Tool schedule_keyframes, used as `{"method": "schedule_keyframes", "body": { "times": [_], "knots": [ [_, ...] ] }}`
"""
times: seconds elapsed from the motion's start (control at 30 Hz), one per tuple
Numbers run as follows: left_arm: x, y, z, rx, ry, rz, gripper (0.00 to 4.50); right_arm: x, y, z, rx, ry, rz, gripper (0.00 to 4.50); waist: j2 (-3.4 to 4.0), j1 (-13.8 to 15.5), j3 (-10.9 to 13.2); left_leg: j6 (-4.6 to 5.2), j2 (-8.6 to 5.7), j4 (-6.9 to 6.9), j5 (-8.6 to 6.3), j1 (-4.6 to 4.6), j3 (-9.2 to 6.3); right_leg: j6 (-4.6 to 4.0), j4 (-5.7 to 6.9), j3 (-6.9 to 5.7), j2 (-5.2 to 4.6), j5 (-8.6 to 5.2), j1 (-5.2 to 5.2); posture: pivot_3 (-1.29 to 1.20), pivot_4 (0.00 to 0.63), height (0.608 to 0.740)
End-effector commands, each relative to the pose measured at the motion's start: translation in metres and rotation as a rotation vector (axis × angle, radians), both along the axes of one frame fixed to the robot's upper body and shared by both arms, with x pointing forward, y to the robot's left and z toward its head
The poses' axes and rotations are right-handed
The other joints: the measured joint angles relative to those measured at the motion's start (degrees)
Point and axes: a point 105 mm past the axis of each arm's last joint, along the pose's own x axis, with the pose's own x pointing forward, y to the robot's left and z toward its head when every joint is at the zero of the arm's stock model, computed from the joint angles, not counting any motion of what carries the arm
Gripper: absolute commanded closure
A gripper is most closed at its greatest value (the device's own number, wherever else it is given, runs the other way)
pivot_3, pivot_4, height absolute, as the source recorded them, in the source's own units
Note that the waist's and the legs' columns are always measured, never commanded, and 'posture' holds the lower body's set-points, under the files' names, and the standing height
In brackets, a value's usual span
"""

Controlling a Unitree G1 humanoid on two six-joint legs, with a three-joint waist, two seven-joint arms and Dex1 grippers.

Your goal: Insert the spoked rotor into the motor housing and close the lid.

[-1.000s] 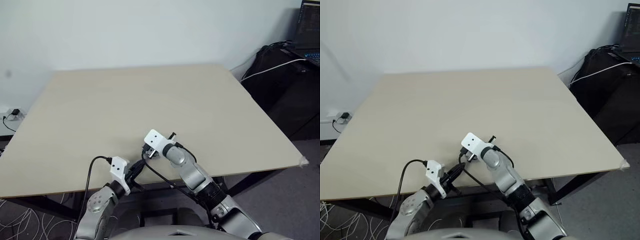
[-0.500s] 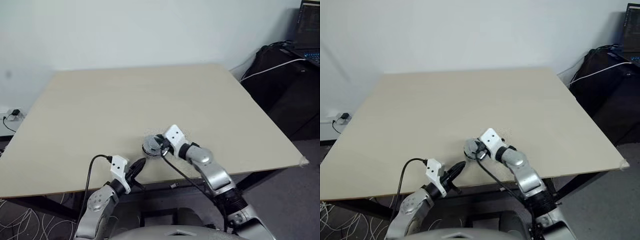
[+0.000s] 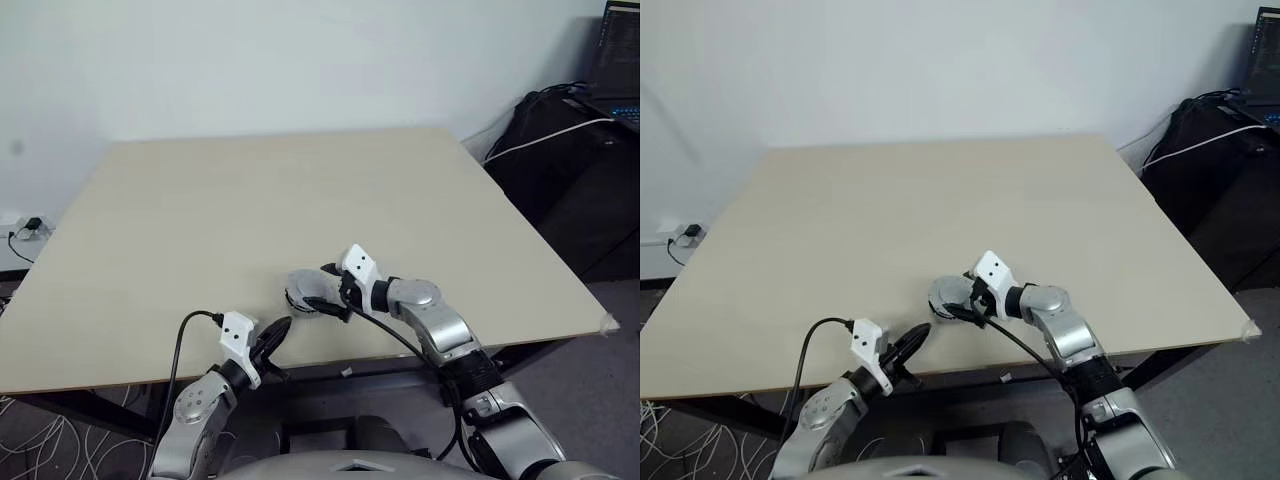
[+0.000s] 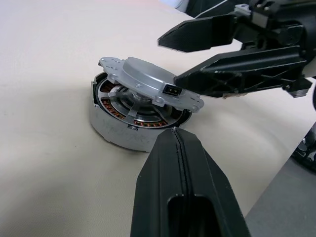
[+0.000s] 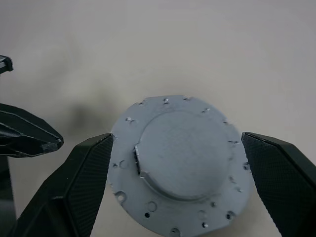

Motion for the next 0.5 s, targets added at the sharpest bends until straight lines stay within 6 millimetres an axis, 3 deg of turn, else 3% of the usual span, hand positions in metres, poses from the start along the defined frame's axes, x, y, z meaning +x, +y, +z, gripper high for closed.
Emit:
{"method": "schedule_keyframes", "body": {
  "times": [0.03, 0.5],
  "knots": [
    [0.006, 0.001, 0.016, -0.018, -0.059, 0.011, 4.50, 0.006, 0.006, 0.008, 0.018, -0.010, 0.036, 0.02, 0.00, 0.0, 0.0, 0.00, 0.00, 0.00, 0.00, 0.00, 0.00, 0.00, 0.00, 0.00, 0.00, 0.00, 0.00, 0.00, 0.000, 0.740],
    [0.005, 0.003, 0.018, -0.024, -0.064, 0.036, 4.50, 0.019, 0.010, -0.006, -0.031, 0.024, 0.050, 0.02, 0.04, -0.1, 0.0, -0.01, -0.02, 0.00, 0.00, 0.02, 0.00, -0.27, 0.02, 0.01, 0.01, 0.18, -0.01, 0.00, 0.000, 0.740]
  ]
}}
